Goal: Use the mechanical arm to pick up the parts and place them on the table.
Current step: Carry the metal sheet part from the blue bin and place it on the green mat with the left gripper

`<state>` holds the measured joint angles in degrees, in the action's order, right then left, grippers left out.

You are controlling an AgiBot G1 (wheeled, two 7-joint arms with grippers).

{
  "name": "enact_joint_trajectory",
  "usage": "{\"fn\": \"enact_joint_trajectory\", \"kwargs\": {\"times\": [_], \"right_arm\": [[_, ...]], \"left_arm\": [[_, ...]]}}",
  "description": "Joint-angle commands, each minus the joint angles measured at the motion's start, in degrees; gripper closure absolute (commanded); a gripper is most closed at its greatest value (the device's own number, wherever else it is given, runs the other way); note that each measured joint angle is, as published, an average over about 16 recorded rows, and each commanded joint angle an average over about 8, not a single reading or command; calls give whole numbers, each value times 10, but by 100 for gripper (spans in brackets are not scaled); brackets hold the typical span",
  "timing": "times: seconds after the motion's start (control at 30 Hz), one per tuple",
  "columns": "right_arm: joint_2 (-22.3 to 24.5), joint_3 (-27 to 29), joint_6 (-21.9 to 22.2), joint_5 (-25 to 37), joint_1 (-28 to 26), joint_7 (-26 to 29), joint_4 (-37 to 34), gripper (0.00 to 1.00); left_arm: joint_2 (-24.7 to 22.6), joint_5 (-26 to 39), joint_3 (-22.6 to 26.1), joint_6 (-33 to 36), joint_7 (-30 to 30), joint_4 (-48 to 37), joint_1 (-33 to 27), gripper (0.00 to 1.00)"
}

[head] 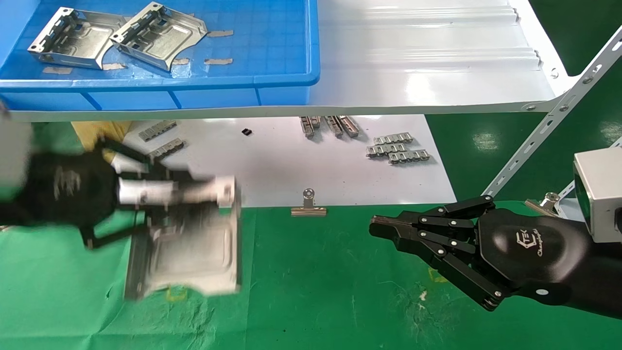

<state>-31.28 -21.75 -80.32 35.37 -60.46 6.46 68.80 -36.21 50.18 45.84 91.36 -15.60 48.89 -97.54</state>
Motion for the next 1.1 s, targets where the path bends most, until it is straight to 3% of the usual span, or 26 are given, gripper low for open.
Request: {"fn": "enact_joint_trajectory", "kwargs": {"times": [0.03,0.4,1.0,1.1], "right_arm": [[0,0,0,0,0,0,0,100],[0,0,0,0,0,0,0,100],[0,0,0,0,0,0,0,100],[0,0,0,0,0,0,0,100]], "left_arm": [[14,10,23,0,-20,19,11,100],[5,77,122,-12,-138,-60,22,100],[-57,105,137,-78,-225,-172,44,100],[-62,106,138,-83,-229,-181,48,84]]}}
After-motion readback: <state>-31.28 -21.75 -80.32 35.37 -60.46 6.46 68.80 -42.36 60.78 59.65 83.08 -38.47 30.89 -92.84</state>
